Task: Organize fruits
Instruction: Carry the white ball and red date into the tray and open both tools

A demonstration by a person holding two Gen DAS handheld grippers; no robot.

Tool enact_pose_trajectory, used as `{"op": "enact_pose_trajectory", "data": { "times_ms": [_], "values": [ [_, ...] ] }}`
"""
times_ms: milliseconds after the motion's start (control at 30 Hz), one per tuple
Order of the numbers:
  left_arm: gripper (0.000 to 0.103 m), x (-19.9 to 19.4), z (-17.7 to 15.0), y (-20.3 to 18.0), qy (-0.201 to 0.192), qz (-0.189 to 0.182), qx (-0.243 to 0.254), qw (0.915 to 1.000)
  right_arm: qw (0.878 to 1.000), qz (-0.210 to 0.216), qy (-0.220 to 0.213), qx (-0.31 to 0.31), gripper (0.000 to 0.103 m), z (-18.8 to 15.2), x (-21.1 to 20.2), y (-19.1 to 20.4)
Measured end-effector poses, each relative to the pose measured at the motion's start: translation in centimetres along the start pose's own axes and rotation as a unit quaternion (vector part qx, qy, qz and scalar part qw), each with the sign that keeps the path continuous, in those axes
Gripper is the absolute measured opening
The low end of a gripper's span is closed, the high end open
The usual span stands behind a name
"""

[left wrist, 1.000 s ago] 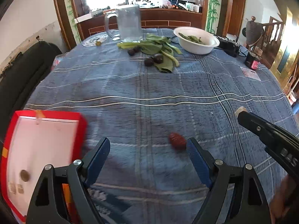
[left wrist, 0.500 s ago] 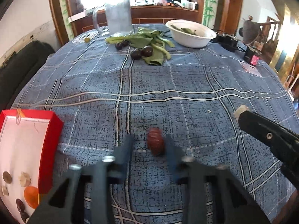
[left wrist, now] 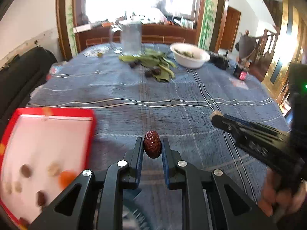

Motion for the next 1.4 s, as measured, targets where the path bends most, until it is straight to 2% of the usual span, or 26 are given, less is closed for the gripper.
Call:
{"op": "enact_pose_trajectory", "data": {
  "times_ms": [133, 233, 367, 467, 633, 767, 900, 1167, 1233, 1300, 1333, 1367, 1400],
  "values": [
    [0.017, -4.4, -1.1, 3.5, -0.032, 0.028, 0.000, 0.9991, 0.999, 0.010, -0.022, -0.029, 0.025, -0.1, -0.6, 1.3],
    [0.017, -7.1, -2.4, 7.3, -0.048, 0.071, -0.008, 0.9963, 0.998, 0.012, -0.034, -0.048, 0.025, -0.5, -0.6, 2.1],
    [0.017, -8.9, -3.2, 12.0, -0.056, 0.108, -0.032, 0.9920, 1.000, 0.018, -0.016, -0.014, 0.025, -1.2, 0.1, 2.7],
    [0.017, -9.8, -3.4, 14.9, -0.069, 0.144, -0.048, 0.9861, 0.999, 0.033, -0.024, -0.019, 0.025, -1.2, -0.8, 6.0],
    [0.017, -9.6, -4.1, 18.2, -0.067, 0.179, -0.066, 0.9793, 0.991, 0.127, -0.022, -0.033, 0.025, -1.9, -1.2, 15.1],
    [0.017, -8.4, -5.3, 19.5, -0.049, 0.182, -0.071, 0.9795, 0.983, 0.165, -0.018, -0.075, 0.025, -3.8, -0.9, 21.5],
    [0.017, -7.5, -6.5, 20.6, -0.029, 0.182, -0.073, 0.9801, 0.977, 0.181, 0.005, -0.112, 0.025, -6.4, 0.1, 25.4],
    [0.018, -6.4, -7.6, 20.6, 0.000, 0.189, -0.068, 0.9796, 0.977, 0.147, 0.029, -0.154, 0.026, -8.9, 2.0, 27.2],
    [0.025, -6.4, -7.9, 20.5, 0.007, 0.197, -0.068, 0.9780, 0.977, 0.136, 0.029, -0.160, 0.026, -9.0, 2.2, 26.9],
    [0.043, -6.5, -8.0, 20.5, 0.012, 0.206, -0.070, 0.9760, 0.978, 0.128, 0.036, -0.162, 0.026, -9.4, 2.4, 26.7],
    [0.058, -6.9, -8.0, 20.5, 0.011, 0.216, -0.071, 0.9738, 0.978, 0.125, 0.038, -0.161, 0.026, -9.5, 2.3, 26.6],
    [0.063, -7.3, -8.0, 20.4, 0.004, 0.221, -0.071, 0.9727, 0.979, 0.124, 0.038, -0.159, 0.026, -9.6, 2.1, 26.4],
    [0.063, -7.9, -7.9, 20.2, -0.005, 0.225, -0.068, 0.9719, 0.979, 0.123, 0.037, -0.157, 0.029, -9.5, 1.9, 26.2]
  ]
}}
Point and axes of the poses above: each gripper's, at about its wrist camera, not at the fingertips, and x roughly the way its jaws point, y to its left, z to its top, the point moved 4 cm from there along x, roughly the way its jaws point, and after that the axes turned 6 degrees about -y, right-handed, at the moved point
